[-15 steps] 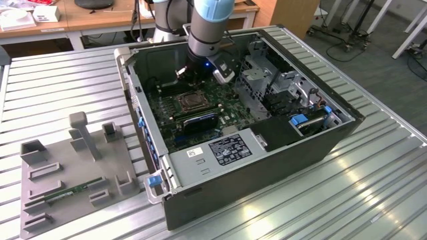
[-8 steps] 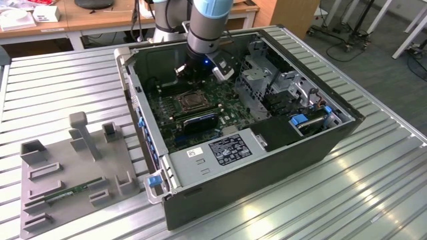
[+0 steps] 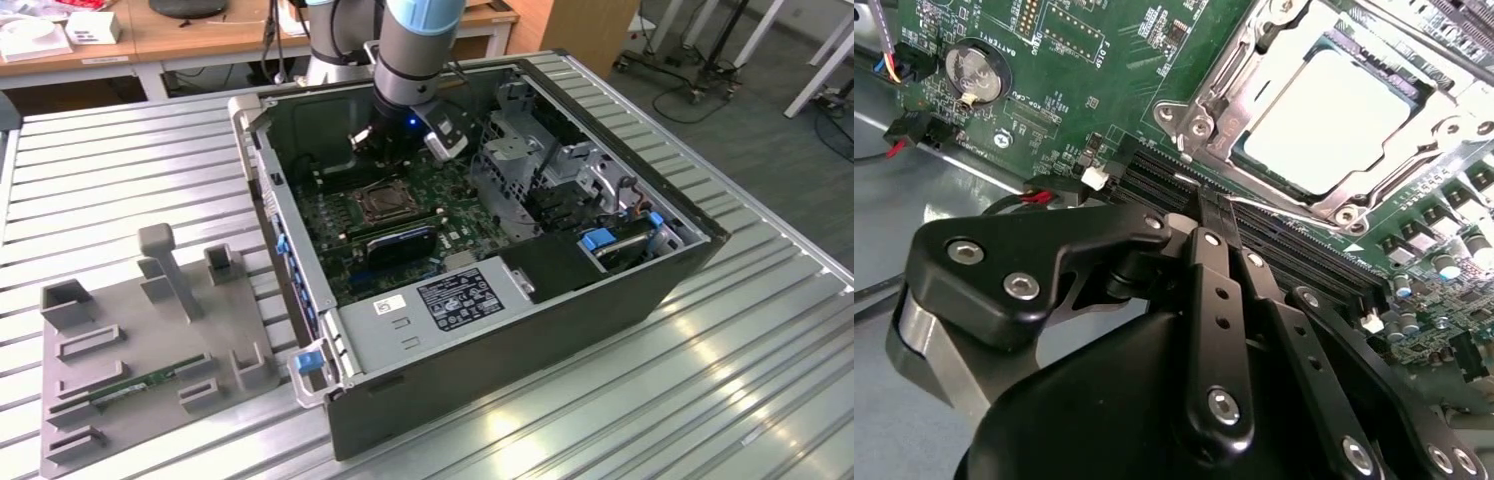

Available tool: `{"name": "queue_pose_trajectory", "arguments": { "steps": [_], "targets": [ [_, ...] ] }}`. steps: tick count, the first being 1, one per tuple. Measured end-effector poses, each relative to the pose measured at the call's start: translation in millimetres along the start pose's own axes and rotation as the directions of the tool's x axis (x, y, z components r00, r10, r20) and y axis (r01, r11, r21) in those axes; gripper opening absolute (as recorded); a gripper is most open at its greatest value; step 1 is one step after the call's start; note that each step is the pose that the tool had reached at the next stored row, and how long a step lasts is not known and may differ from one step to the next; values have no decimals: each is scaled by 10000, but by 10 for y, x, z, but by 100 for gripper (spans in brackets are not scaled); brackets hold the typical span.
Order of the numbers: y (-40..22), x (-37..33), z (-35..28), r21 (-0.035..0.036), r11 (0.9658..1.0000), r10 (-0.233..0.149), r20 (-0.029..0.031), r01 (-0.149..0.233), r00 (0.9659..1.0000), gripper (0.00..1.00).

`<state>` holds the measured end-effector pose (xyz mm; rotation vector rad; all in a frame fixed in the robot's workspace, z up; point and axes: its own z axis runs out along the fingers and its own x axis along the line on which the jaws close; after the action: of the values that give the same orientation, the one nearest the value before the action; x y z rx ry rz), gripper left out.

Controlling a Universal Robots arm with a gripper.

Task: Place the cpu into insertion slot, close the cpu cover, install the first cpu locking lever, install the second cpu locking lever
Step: 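Install the first cpu locking lever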

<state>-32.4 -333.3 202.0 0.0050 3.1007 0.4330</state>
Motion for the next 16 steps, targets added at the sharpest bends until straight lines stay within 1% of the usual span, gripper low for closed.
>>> {"name": "queue_pose_trajectory", "arguments": {
  "steps": [4, 6, 7, 8, 16],
  "targets": [
    [-2, 0, 2, 62, 10000, -1, 0, 1, 10000, 11],
    [-3, 0, 5, 114, 9999, -1, 0, 1, 10000, 11],
    [-4, 0, 10, 167, 9999, -1, -1, 1, 10000, 11],
    [-6, 0, 15, 179, 9998, -2, 0, 2, 10000, 11],
    [-18, 1, 57, 197, 9998, -3, 0, 3, 10000, 11]
  ]
}}
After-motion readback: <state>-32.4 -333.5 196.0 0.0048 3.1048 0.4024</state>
